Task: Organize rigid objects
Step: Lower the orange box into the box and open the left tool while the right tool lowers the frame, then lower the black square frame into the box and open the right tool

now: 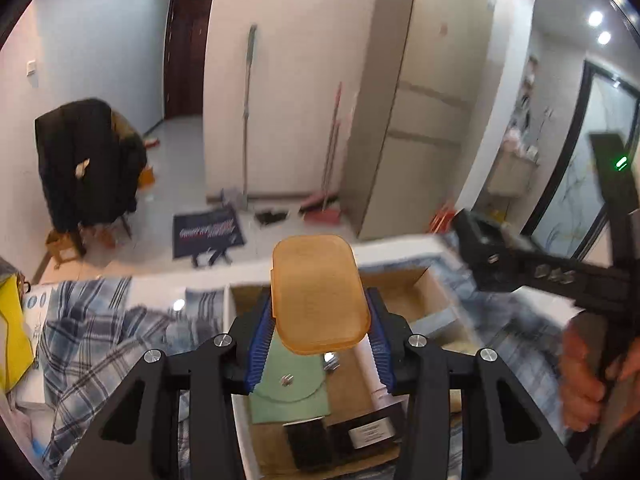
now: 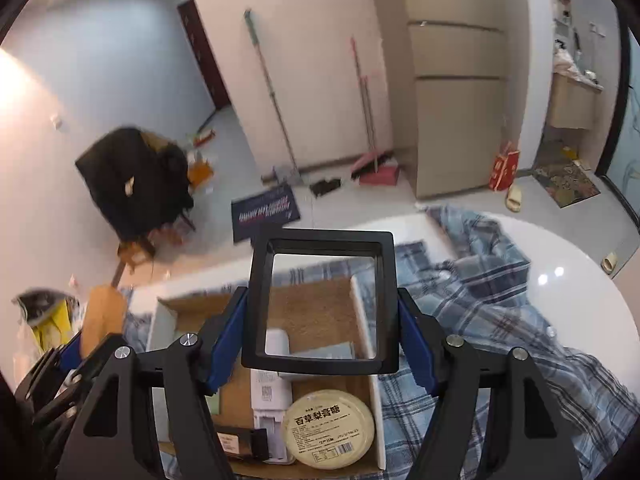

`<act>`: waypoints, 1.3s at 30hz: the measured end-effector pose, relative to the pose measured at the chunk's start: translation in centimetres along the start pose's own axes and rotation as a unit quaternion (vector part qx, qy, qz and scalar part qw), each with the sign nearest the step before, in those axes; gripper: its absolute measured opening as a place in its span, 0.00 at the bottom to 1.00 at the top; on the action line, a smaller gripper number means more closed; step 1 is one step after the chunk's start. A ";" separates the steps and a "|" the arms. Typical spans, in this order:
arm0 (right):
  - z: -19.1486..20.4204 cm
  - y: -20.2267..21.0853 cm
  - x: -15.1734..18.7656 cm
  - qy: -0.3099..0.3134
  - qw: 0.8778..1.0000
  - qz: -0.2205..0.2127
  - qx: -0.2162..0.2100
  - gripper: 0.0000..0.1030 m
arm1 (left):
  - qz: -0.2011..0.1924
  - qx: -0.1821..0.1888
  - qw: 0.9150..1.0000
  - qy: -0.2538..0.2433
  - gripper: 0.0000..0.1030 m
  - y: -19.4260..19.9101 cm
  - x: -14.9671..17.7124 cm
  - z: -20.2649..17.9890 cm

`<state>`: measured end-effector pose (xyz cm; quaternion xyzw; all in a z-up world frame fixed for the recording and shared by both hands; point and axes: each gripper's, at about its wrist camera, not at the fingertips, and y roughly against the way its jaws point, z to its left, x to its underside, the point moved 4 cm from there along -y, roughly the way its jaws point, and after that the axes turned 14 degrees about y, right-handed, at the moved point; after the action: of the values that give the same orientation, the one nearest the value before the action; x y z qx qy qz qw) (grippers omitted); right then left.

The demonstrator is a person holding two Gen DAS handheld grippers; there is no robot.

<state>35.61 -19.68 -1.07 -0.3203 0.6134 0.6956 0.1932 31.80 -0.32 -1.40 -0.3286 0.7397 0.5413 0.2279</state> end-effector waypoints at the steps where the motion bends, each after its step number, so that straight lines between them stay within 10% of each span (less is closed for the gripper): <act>1: 0.2 -0.4 0.2 0.002 1.000 0.006 -0.005 0.67 | 0.011 -0.013 1.000 0.004 0.45 -0.9 0.2 0.4; 18: 3.5 -1.9 0.3 0.096 0.995 -0.023 -0.030 0.67 | 0.124 -0.062 0.990 0.010 0.45 -7.4 4.6 1.8; 22: 3.9 -4.5 1.0 0.067 0.994 0.015 -0.084 0.67 | 0.087 -0.057 0.995 -0.001 0.49 -6.9 4.2 1.4; 25: 3.9 -5.2 1.4 0.078 0.995 0.026 -0.056 0.67 | 0.042 -0.052 0.998 -0.003 0.81 -5.3 3.1 1.2; 28: 3.7 -5.3 1.6 0.083 0.995 0.028 -0.042 0.67 | -0.005 -0.100 0.995 -0.011 0.82 -3.5 1.9 1.2; 33: 3.9 -6.1 1.9 0.094 0.994 0.036 -0.036 0.67 | -0.082 -0.073 0.994 0.026 0.82 -0.2 0.3 1.9; 39: 4.1 -6.8 2.4 0.097 0.993 0.051 -0.048 0.67 | -0.083 -0.061 0.994 0.049 0.82 0.1 -0.4 2.8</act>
<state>37.51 -14.76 -7.43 -0.3634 0.6105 0.6989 0.0816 31.98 2.47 -1.91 -0.4279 0.6856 0.5483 0.2150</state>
